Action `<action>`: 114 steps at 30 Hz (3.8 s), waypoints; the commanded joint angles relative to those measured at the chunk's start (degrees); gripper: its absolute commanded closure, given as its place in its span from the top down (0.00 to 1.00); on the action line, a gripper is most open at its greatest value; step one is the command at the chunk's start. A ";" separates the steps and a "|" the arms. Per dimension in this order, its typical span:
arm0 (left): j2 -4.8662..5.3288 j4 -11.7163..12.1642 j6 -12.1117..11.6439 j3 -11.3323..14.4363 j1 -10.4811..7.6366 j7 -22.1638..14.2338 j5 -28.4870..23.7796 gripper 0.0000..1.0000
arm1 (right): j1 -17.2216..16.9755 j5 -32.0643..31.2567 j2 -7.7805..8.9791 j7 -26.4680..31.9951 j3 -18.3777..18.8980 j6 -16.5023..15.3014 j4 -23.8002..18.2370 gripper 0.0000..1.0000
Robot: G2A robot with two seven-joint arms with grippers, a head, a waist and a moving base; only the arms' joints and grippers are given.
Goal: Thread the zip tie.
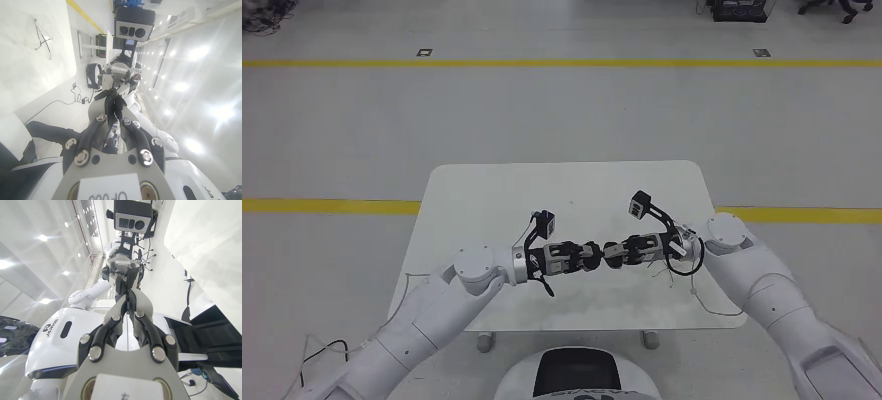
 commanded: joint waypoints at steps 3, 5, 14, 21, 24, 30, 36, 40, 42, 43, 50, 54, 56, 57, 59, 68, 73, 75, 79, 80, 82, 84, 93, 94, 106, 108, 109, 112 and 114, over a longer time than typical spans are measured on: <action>-0.03 0.11 0.08 -0.12 0.02 -0.01 0.11 0.00 | 0.12 0.10 0.02 0.00 -0.21 0.00 0.09 0.00; -0.05 0.15 0.05 -0.17 0.04 -0.04 0.12 0.00 | 0.17 0.18 0.02 0.00 -0.30 -0.02 0.12 0.00; -0.16 0.61 -0.14 -0.42 0.03 0.05 0.27 0.00 | 0.39 0.52 0.03 0.00 -0.55 -0.03 0.58 1.00; 0.08 1.55 -1.70 -1.18 0.30 0.83 2.94 0.00 | 0.33 1.15 0.13 -0.21 0.85 -0.11 1.95 1.00; 0.30 2.05 -3.11 -1.84 0.46 1.74 5.06 0.00 | -0.03 0.73 0.38 -1.20 2.02 -0.38 2.14 1.00; 0.51 2.47 -6.13 -2.47 0.74 0.24 5.77 0.00 | -0.15 0.65 0.43 -1.54 2.23 -0.15 2.25 1.00; 0.51 2.47 -6.13 -2.47 0.74 0.24 5.77 0.00 | -0.15 0.65 0.43 -1.54 2.23 -0.15 2.25 1.00; 0.62 1.06 -8.20 -2.64 0.42 1.53 9.62 0.00 | -0.15 0.65 0.43 -1.54 2.23 -0.15 2.25 1.00; 0.99 0.25 -10.46 -3.68 -0.20 0.39 12.46 0.00 | -0.15 0.65 0.43 -1.54 2.23 -0.15 2.25 1.00; 1.15 0.02 -10.47 -4.08 -0.20 0.26 13.23 0.00 | -0.15 0.65 0.43 -1.54 2.23 -0.15 2.25 1.00; 2.13 -2.54 -13.72 -6.29 -1.47 -2.93 20.11 0.00 | -0.15 0.65 0.43 -1.54 2.23 -0.15 2.25 1.00; 2.13 -2.54 -13.72 -6.29 -1.47 -2.93 20.11 0.00 | -0.15 0.65 0.43 -1.54 2.23 -0.15 2.25 1.00; 2.13 -2.54 -13.72 -6.29 -1.47 -2.93 20.11 0.00 | -0.15 0.65 0.43 -1.54 2.23 -0.15 2.25 1.00; 2.13 -2.54 -13.72 -6.29 -1.47 -2.93 20.11 0.00 | -0.15 0.65 0.43 -1.54 2.23 -0.15 2.25 1.00; 2.13 -2.54 -13.72 -6.29 -1.47 -2.93 20.11 0.00 | -0.15 0.65 0.43 -1.54 2.23 -0.15 2.25 1.00; 2.13 -2.54 -13.72 -6.29 -1.47 -2.93 20.11 0.00 | -0.15 0.65 0.43 -1.54 2.23 -0.15 2.25 1.00; 2.13 -2.54 -13.72 -6.29 -1.47 -2.93 20.11 0.00 | -0.15 0.65 0.43 -1.54 2.23 -0.15 2.25 1.00; 2.13 -2.54 -13.72 -6.29 -1.47 -2.93 20.11 0.00 | -0.15 0.65 0.43 -1.54 2.23 -0.15 2.25 1.00; 2.13 -2.54 -13.72 -6.29 -1.47 -2.93 20.11 0.00 | -0.15 0.65 0.43 -1.54 2.23 -0.15 2.25 1.00; 2.13 -2.54 -13.72 -6.29 -1.47 -2.93 20.11 0.00 | -0.15 0.65 0.43 -1.54 2.23 -0.15 2.25 1.00; 2.13 -2.54 -13.72 -6.29 -1.47 -2.93 20.11 0.00 | -0.15 0.65 0.43 -1.54 2.23 -0.15 2.25 1.00; 2.13 -2.54 -13.72 -6.29 -1.47 -2.93 20.11 0.00 | -0.15 0.65 0.43 -1.54 2.23 -0.15 2.25 1.00; 2.13 -2.54 -13.72 -6.29 -1.47 -2.93 20.11 0.00 | -0.15 0.65 0.43 -1.54 2.23 -0.15 2.25 1.00; 2.13 -2.54 -13.72 -6.29 -1.47 -2.93 20.11 0.00 | -0.15 0.65 0.43 -1.54 2.23 -0.15 2.25 1.00; 2.13 -2.54 -13.72 -6.29 -1.47 -2.93 20.11 0.00 | -0.87 -14.32 2.23 -11.24 4.35 8.15 -3.26 1.00; 2.13 -2.54 -13.72 -6.29 -1.47 -2.93 20.11 0.00 | -1.55 -19.72 3.01 -14.23 5.28 12.07 -5.94 1.00; 2.13 -2.54 -13.72 -6.29 -1.47 -2.93 20.11 0.00 | -2.41 -21.52 3.43 -15.65 6.03 14.28 -8.12 1.00; 2.13 -2.54 -13.72 -6.29 -1.47 -2.93 20.11 0.00 | -4.31 -27.95 4.62 -18.65 7.95 19.85 -12.69 1.00; 2.13 -2.54 -13.72 -6.29 -1.47 -2.93 20.11 0.00 | -5.44 -32.79 5.19 -20.71 8.35 24.27 -16.33 1.00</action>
